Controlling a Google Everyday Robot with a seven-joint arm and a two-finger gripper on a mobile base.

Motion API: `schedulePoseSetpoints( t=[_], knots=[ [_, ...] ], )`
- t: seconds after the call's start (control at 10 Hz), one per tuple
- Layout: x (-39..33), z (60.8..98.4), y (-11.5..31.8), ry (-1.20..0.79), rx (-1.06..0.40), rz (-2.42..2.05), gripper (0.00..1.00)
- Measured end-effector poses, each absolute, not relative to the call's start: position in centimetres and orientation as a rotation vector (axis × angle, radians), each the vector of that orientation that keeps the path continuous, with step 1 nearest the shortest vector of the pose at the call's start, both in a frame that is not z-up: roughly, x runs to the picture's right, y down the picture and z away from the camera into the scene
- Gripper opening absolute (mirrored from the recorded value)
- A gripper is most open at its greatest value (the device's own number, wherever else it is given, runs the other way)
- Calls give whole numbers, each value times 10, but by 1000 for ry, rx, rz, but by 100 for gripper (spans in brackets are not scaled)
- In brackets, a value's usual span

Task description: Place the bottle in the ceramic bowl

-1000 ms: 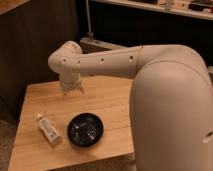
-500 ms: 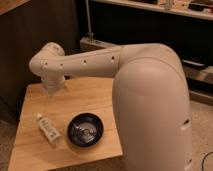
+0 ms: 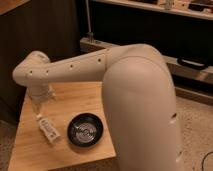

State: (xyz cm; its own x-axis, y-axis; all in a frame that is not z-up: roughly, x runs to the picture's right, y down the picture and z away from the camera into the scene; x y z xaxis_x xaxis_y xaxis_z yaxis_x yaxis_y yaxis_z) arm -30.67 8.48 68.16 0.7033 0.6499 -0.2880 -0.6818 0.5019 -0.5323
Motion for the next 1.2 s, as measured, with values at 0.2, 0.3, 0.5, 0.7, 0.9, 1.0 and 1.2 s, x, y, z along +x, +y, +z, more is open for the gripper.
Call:
schedulePoseSetpoints(
  t=[0.2,0.3,0.5,0.7,0.9,1.0,1.2],
  knots=[
    [-321,678,113,74,-697,794,65],
    [-330,677,129,77,-693,775,65],
    [-337,694,154,85,-675,748,65],
    [-336,714,162,89,-658,744,65],
    [-335,729,156,95,-638,763,65],
    [-335,736,150,96,-628,776,65],
    [-336,746,145,101,-620,789,65]
  ],
)
